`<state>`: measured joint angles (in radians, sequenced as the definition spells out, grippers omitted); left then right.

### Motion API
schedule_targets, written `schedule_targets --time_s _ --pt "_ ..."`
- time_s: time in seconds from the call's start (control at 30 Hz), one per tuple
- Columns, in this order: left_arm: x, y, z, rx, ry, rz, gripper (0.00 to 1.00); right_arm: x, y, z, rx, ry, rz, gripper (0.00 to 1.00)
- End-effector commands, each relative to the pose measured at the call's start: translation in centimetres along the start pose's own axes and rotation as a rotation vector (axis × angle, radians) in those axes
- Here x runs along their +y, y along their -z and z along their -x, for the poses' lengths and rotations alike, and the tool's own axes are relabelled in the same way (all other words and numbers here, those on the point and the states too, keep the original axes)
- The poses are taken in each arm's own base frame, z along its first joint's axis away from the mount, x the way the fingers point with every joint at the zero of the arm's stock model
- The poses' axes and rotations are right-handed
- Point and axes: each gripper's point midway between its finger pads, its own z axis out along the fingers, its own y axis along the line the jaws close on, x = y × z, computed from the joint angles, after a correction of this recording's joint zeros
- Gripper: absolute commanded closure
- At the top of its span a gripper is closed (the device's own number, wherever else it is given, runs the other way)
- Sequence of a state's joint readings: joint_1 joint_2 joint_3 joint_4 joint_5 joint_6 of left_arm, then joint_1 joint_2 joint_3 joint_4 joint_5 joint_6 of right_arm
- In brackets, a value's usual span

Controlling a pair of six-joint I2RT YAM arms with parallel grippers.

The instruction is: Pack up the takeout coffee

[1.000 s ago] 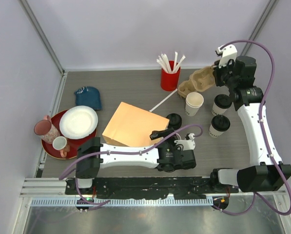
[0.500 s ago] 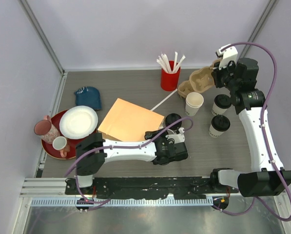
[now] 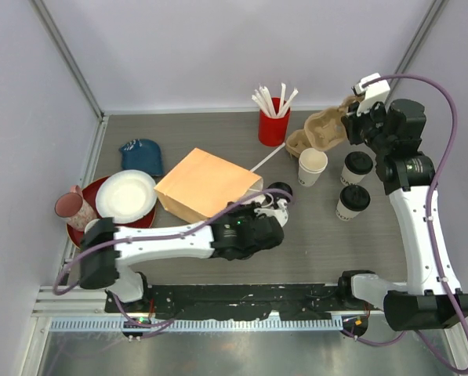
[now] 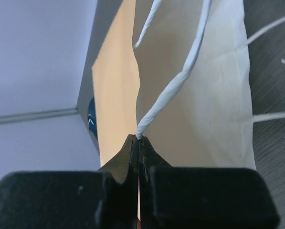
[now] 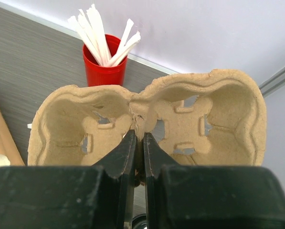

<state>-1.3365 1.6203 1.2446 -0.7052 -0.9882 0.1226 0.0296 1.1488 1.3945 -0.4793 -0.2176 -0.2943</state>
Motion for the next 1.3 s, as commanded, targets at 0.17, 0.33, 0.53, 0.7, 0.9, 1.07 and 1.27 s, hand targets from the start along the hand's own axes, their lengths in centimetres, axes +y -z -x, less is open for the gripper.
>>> schedule_targets --time_s 0.17,0.33,0.53,0.7,0.9,1.07,1.27 --pt "10.4 4.9 -0.8 -0.27 0.158 0.03 1.0 7.6 3.5 5.7 -0.188 0.012 0.181 0.99" --pt "10.3 4.7 -1.1 -0.292 0.21 0.032 1.0 14.9 6.6 7.2 -0.294 -0.055 0.375 0.99" --pt "10.9 4.0 -0.1 -0.318 0.04 0.096 1.0 18.0 8.3 6.8 -0.32 -0.116 0.47 0.99" --pt "17.5 3.6 2.5 -0.462 -0.072 0.348 1.0 16.7 8.9 7.5 -0.34 -0.156 0.414 0.99" --pt "19.8 3.1 2.9 -0.531 -0.266 0.485 1.0 15.3 7.7 6.5 -0.324 -0.195 0.307 0.99" --pt "14.7 1.1 0.6 -0.533 -0.337 0.376 1.0 18.2 7.4 6.6 -0.375 -0.263 0.445 0.99" --pt "11.5 -1.4 -2.7 -0.307 -0.06 0.14 1.0 21.0 6.1 4.2 -0.438 -0.319 0.545 0.99"
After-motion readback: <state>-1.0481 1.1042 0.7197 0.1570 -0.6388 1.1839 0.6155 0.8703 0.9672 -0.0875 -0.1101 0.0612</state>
